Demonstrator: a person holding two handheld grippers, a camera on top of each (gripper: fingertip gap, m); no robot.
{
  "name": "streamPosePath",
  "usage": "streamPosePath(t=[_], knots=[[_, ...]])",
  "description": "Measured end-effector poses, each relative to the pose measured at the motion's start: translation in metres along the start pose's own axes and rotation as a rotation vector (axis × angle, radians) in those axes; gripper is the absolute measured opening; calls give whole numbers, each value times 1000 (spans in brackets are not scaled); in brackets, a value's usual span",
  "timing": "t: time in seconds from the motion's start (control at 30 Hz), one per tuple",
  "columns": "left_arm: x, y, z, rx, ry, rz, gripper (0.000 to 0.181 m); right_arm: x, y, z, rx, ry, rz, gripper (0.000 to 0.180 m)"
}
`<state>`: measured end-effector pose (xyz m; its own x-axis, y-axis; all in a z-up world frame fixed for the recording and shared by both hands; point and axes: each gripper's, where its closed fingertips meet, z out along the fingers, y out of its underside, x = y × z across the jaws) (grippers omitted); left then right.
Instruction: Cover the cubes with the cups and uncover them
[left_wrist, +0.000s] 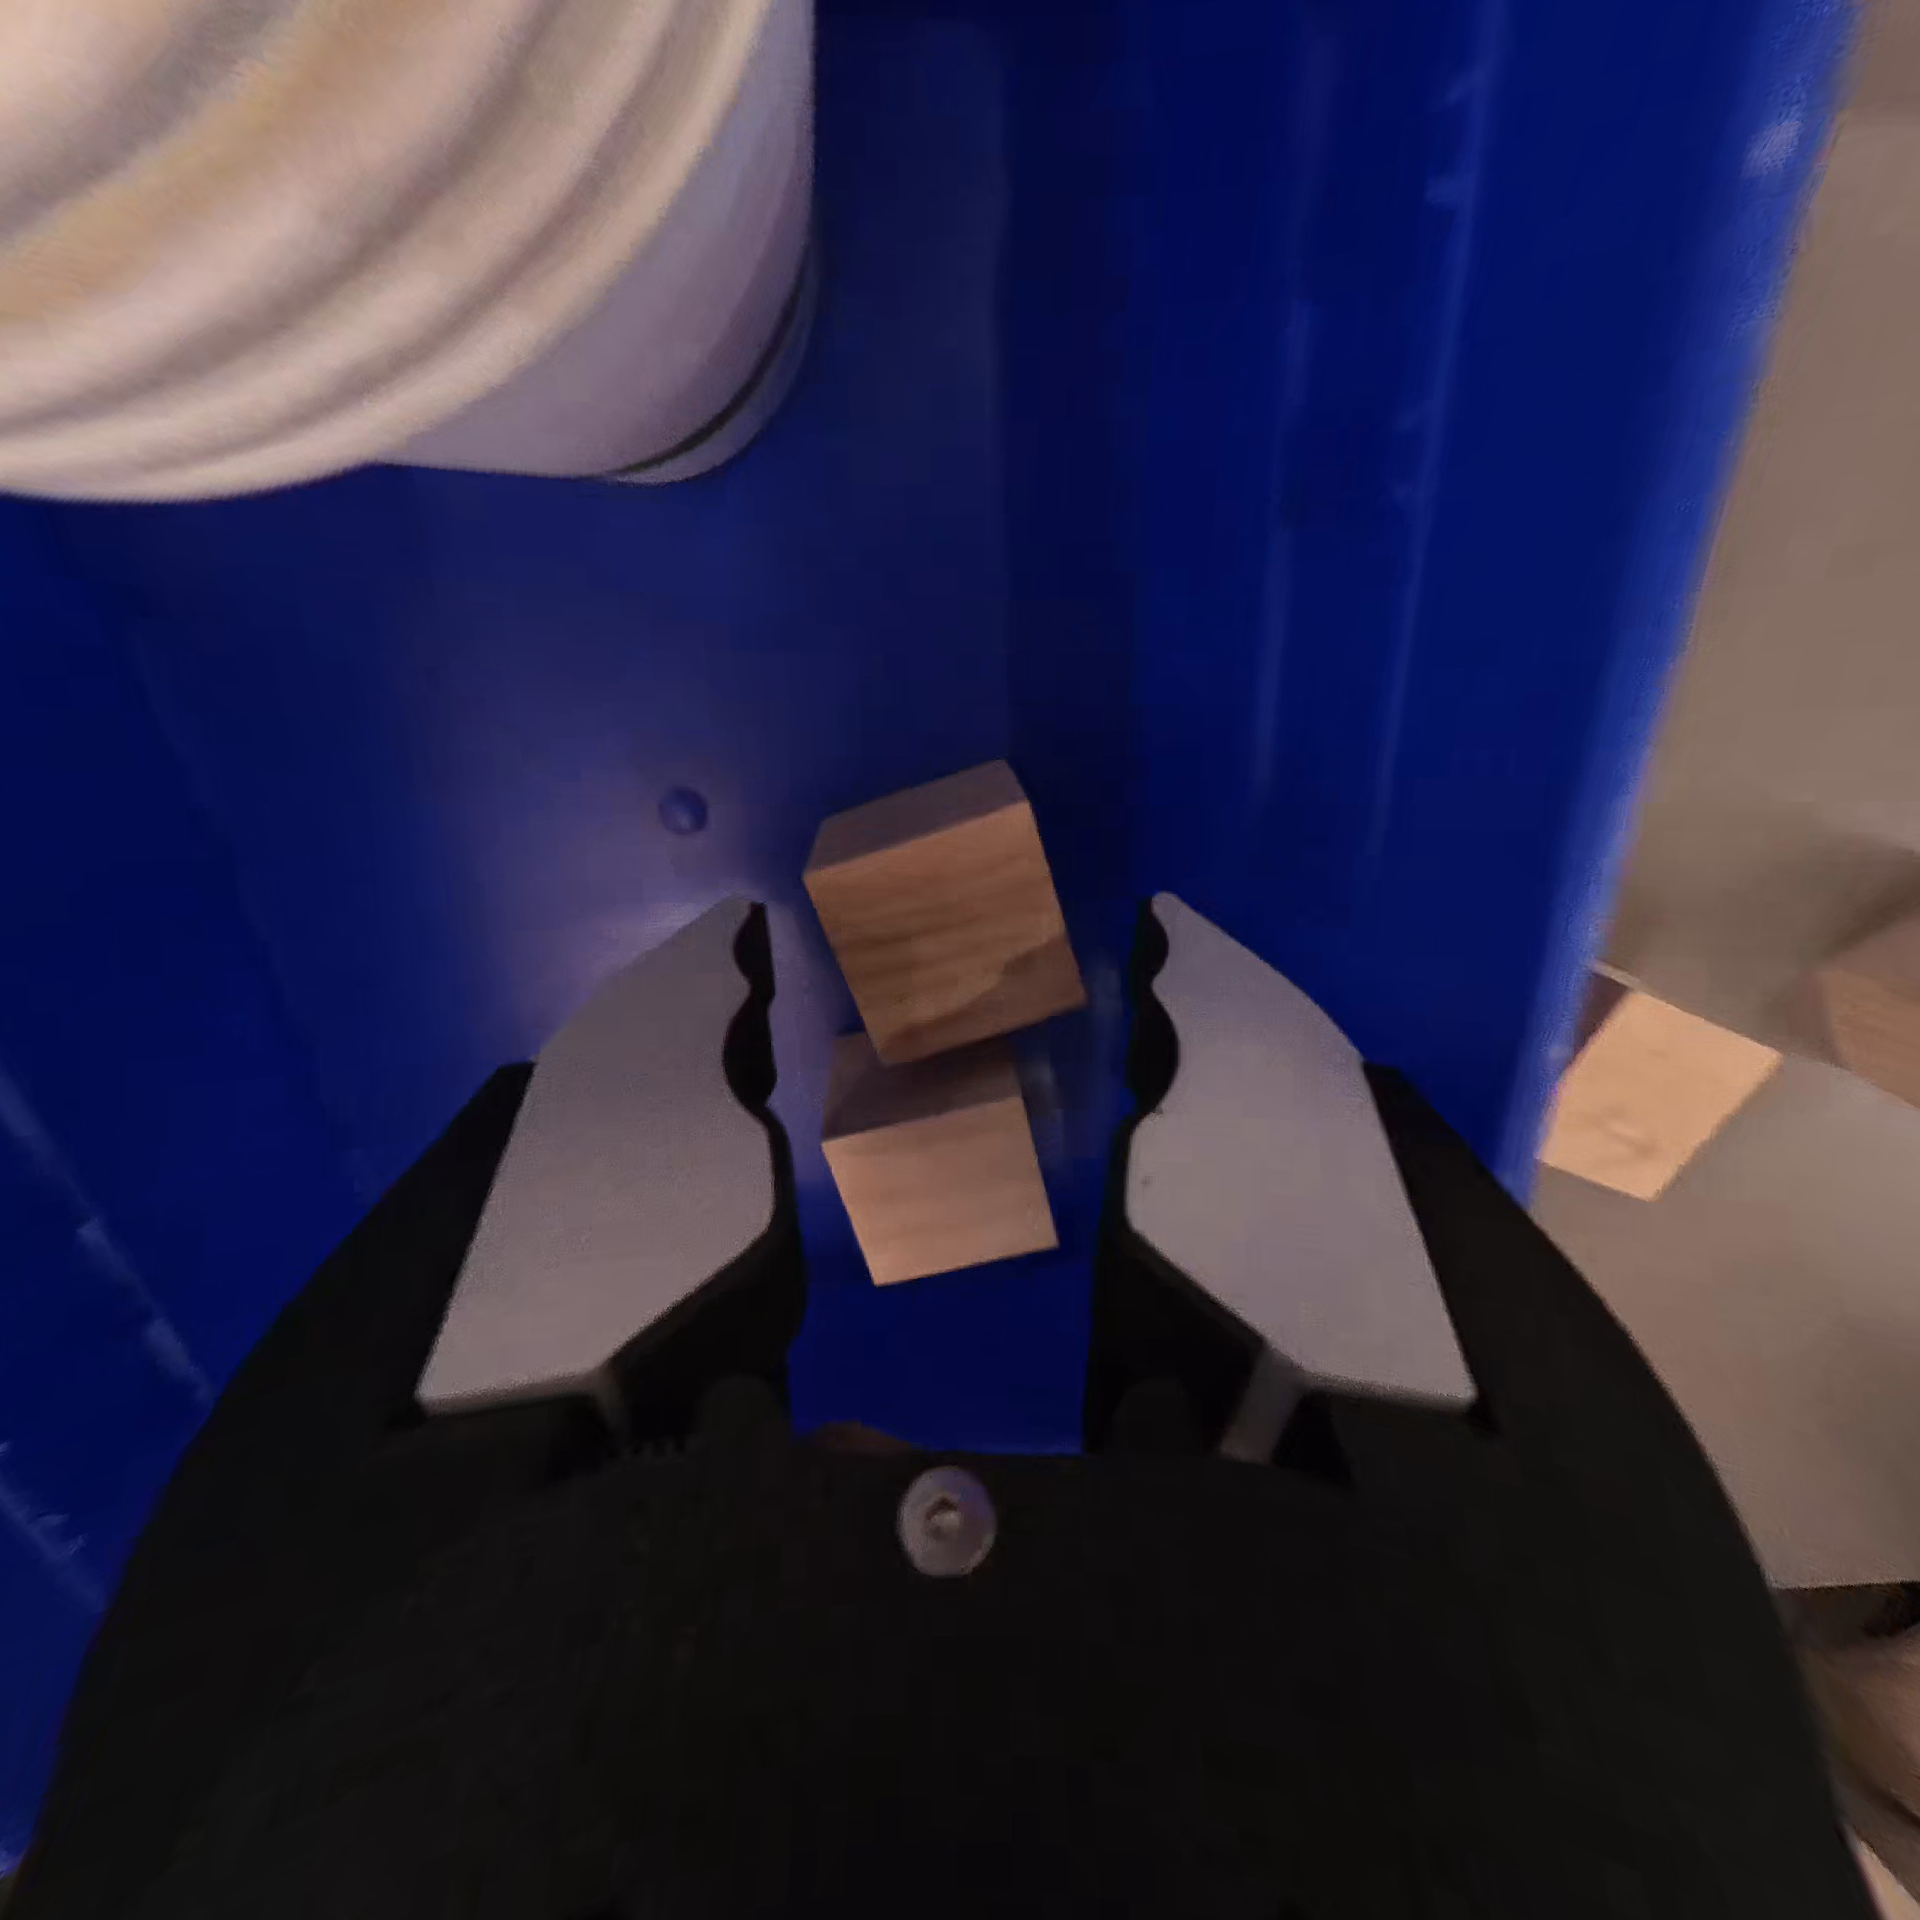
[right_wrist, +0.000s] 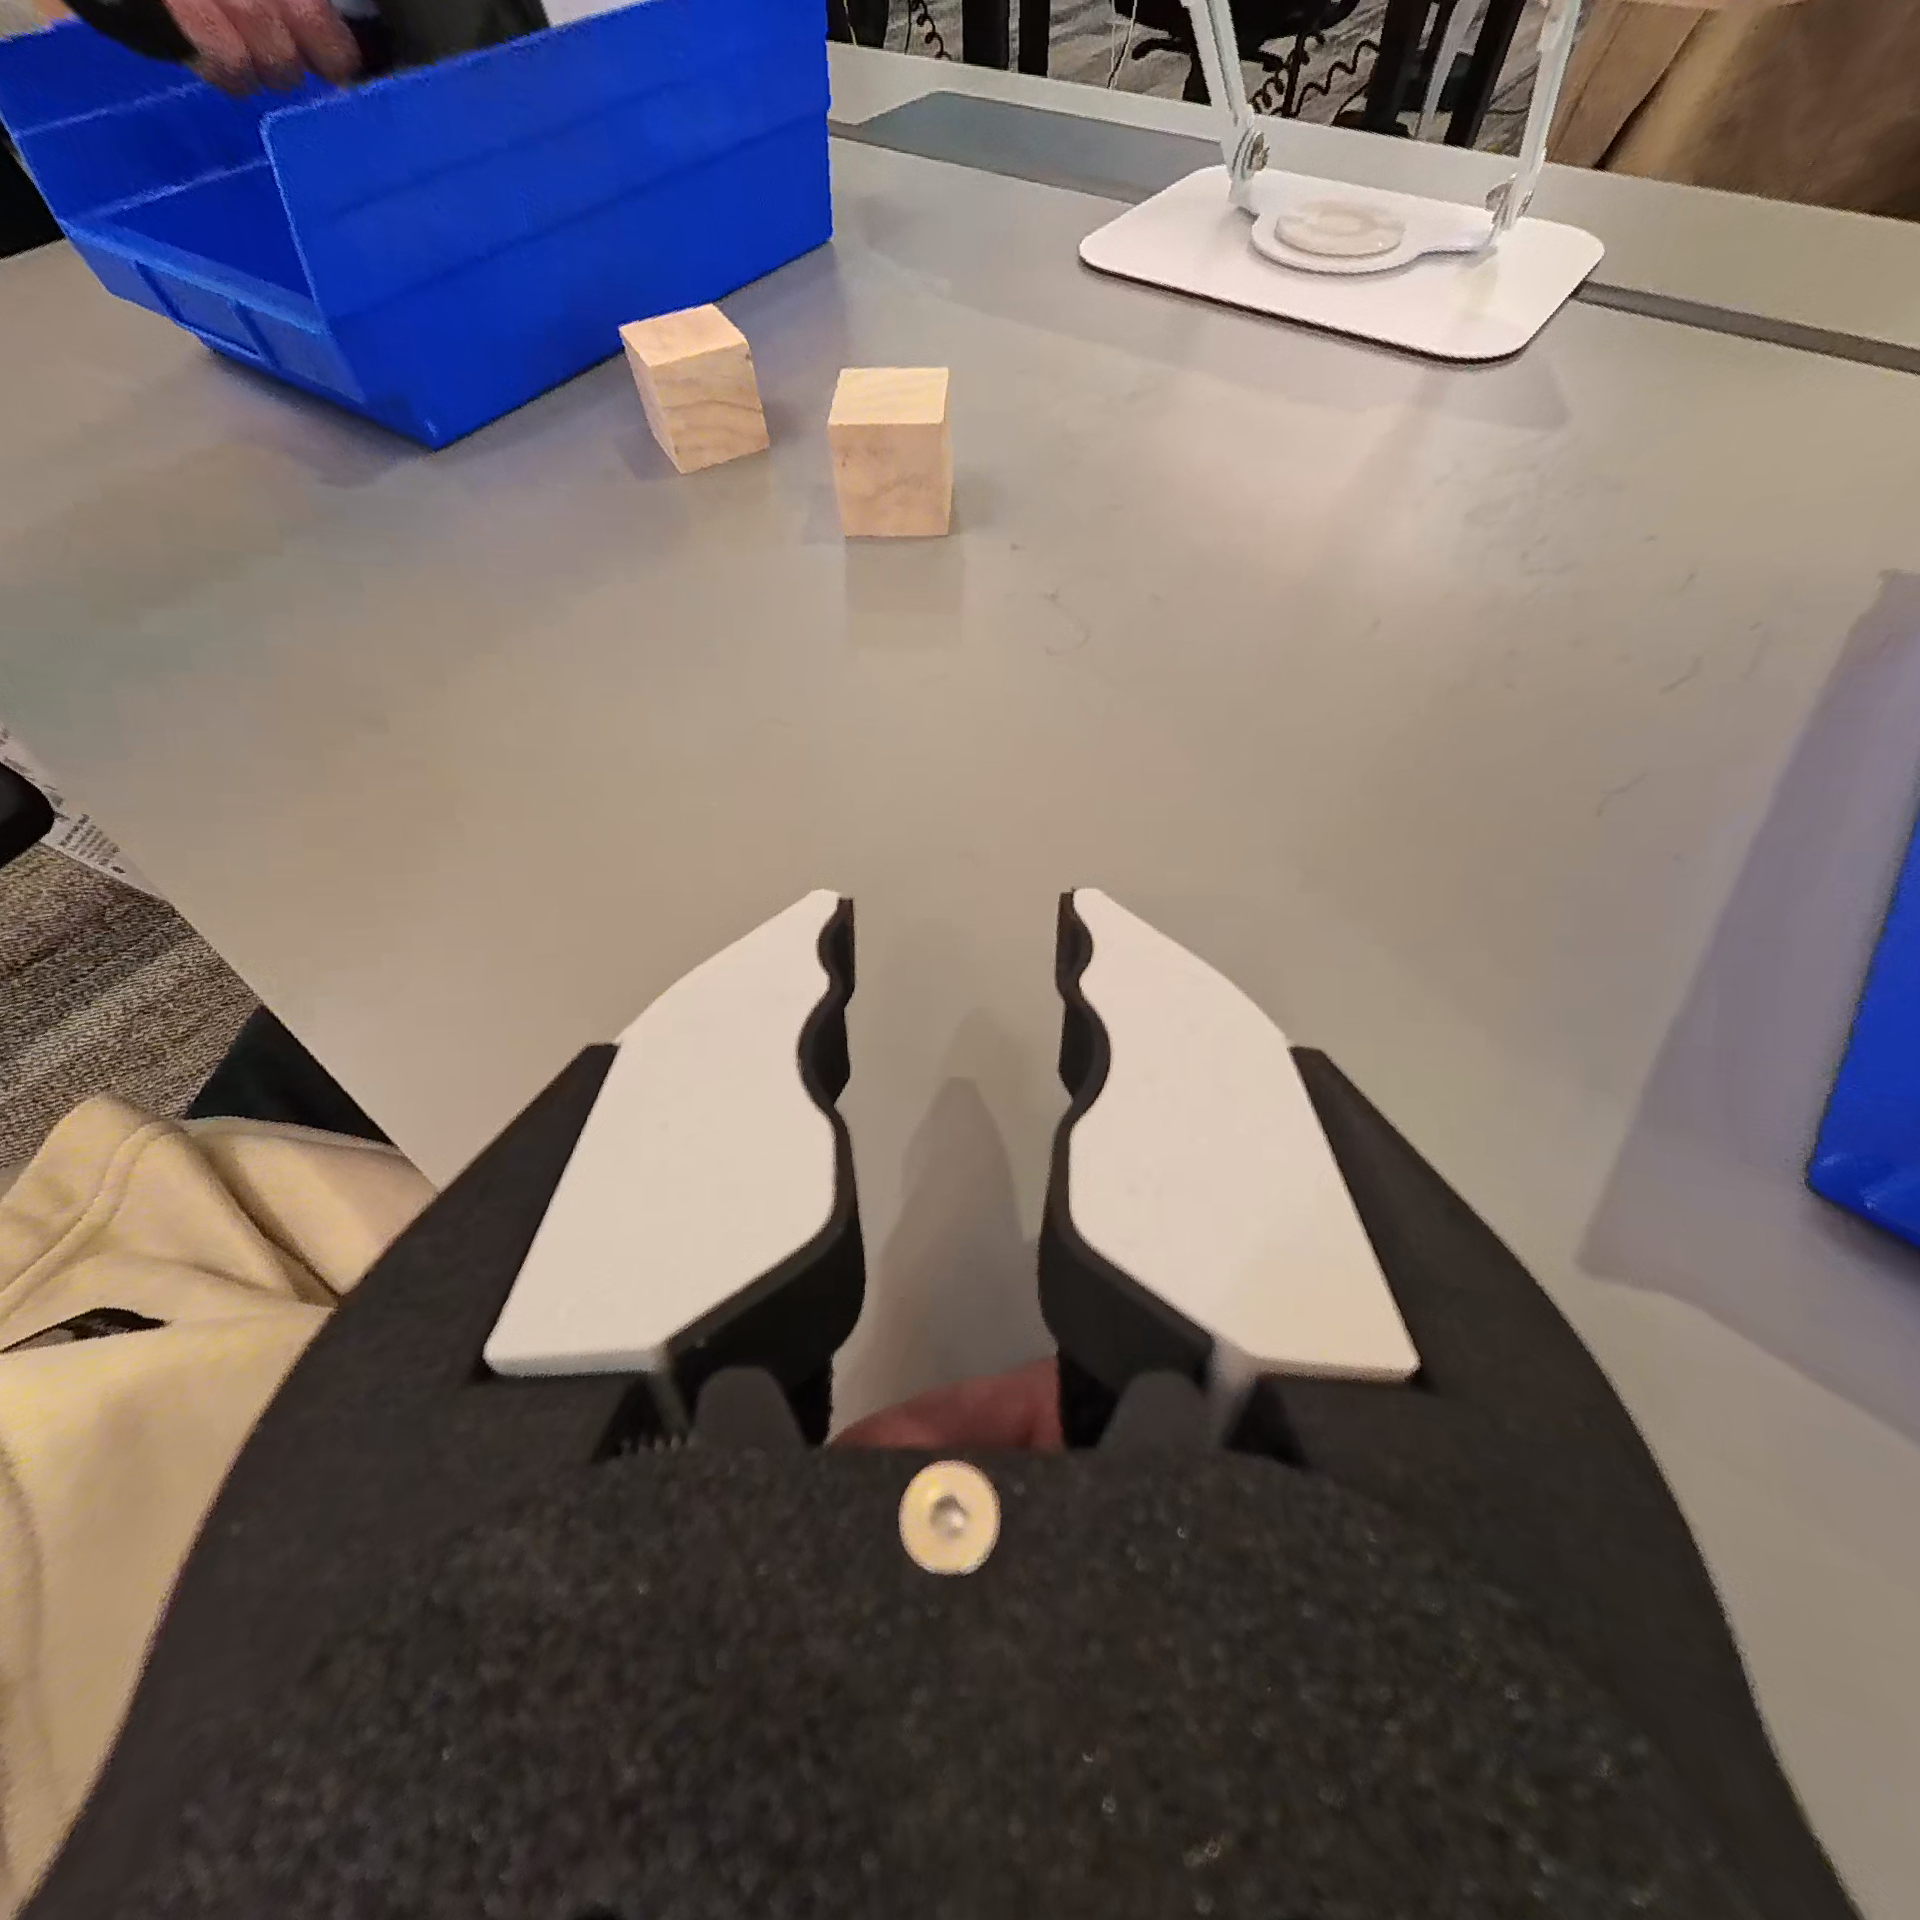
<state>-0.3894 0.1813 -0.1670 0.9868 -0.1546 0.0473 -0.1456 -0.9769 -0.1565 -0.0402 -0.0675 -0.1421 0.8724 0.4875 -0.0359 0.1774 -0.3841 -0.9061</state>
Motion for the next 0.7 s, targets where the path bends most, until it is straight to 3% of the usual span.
streamPosePath(t=[0.1, 0.17, 0.3, 0.4, 0.5, 0.57, 0.7], knots=[[-7, 6, 13, -66, -11, -25, 48, -1, 1, 0, -9, -5, -7, 37], [-9, 11, 11, -82, 3, -8, 47, -1, 1, 0, -6, -8, -8, 37], [-21, 4, -33, 48, 20, 51, 47, 2, 0, -2, 1, 2, -4, 37], [-1, 12, -92, 205, 30, 301, 47, 4, -2, -3, 6, 11, -3, 37], [72, 48, -132, 332, 174, 661, 47, 6, -2, -2, 6, 26, -10, 37], [129, 90, -136, 317, 290, 943, 47, 5, -2, -2, 6, 27, -11, 36], [211, 145, -102, 206, 304, 1337, 47, 4, -4, -3, 15, 33, -28, 36]])
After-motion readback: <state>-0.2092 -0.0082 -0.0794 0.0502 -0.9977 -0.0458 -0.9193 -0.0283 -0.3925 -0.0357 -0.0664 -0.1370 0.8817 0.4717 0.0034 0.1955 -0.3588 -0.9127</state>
